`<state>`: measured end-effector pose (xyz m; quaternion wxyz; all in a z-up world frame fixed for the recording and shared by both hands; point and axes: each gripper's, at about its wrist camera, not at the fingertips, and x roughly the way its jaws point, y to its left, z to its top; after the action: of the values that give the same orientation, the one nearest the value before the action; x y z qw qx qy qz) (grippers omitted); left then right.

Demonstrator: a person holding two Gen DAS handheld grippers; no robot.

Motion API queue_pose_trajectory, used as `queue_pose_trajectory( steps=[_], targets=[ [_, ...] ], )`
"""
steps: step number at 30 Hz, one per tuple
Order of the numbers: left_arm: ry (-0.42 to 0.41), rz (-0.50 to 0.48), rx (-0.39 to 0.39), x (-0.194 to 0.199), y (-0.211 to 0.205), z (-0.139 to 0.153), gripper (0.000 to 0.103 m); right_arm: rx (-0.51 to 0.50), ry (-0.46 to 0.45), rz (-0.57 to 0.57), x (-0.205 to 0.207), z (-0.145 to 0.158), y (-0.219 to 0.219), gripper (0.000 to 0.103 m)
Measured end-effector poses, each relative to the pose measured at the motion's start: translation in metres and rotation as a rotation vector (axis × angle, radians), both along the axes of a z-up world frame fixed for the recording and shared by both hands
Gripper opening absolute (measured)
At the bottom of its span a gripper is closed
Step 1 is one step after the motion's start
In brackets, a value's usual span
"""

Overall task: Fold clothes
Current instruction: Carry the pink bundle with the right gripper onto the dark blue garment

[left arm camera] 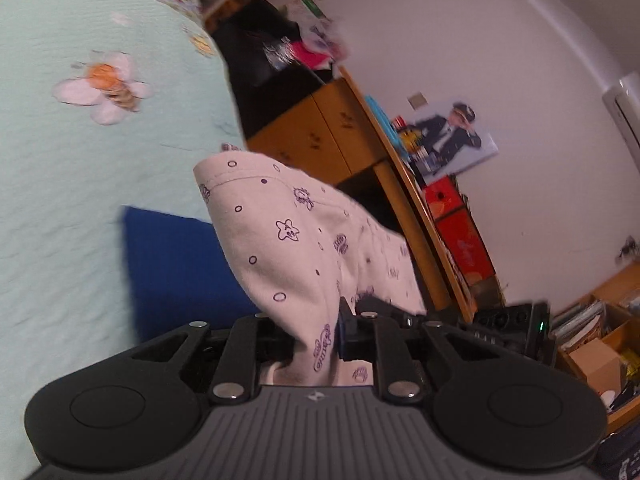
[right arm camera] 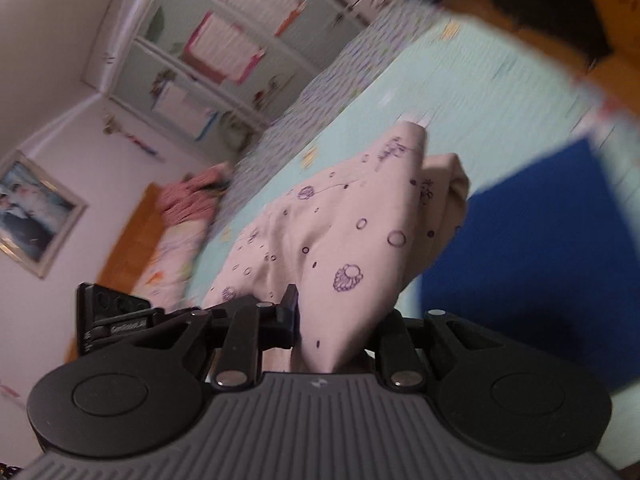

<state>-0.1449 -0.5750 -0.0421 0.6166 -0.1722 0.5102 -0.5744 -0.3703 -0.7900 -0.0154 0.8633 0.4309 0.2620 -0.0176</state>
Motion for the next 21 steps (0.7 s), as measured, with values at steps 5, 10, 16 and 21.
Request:
queue_pose_trajectory(
  steps=[5,10,16,21],
  targets=[
    [-0.057,0.015,0.291,0.006,-0.07,-0.095,0.063,-0.074,0.222,-0.108,0.019,-0.064,-0.088,0.048],
    [0.022,0.142,0.242,0.022,-0.049,-0.141,0.052,0.018,0.192,-0.296,0.009,-0.152,-0.117,0.052],
    [-0.212,0.171,0.303,0.002,-0.037,-0.099,0.057,0.119,0.042,-0.44,-0.043,-0.148,-0.114,0.053],
    [-0.342,0.104,0.141,-0.042,-0.04,-0.067,0.06,0.046,-0.059,-0.491,-0.073,-0.117,-0.084,0.055]
  ],
)
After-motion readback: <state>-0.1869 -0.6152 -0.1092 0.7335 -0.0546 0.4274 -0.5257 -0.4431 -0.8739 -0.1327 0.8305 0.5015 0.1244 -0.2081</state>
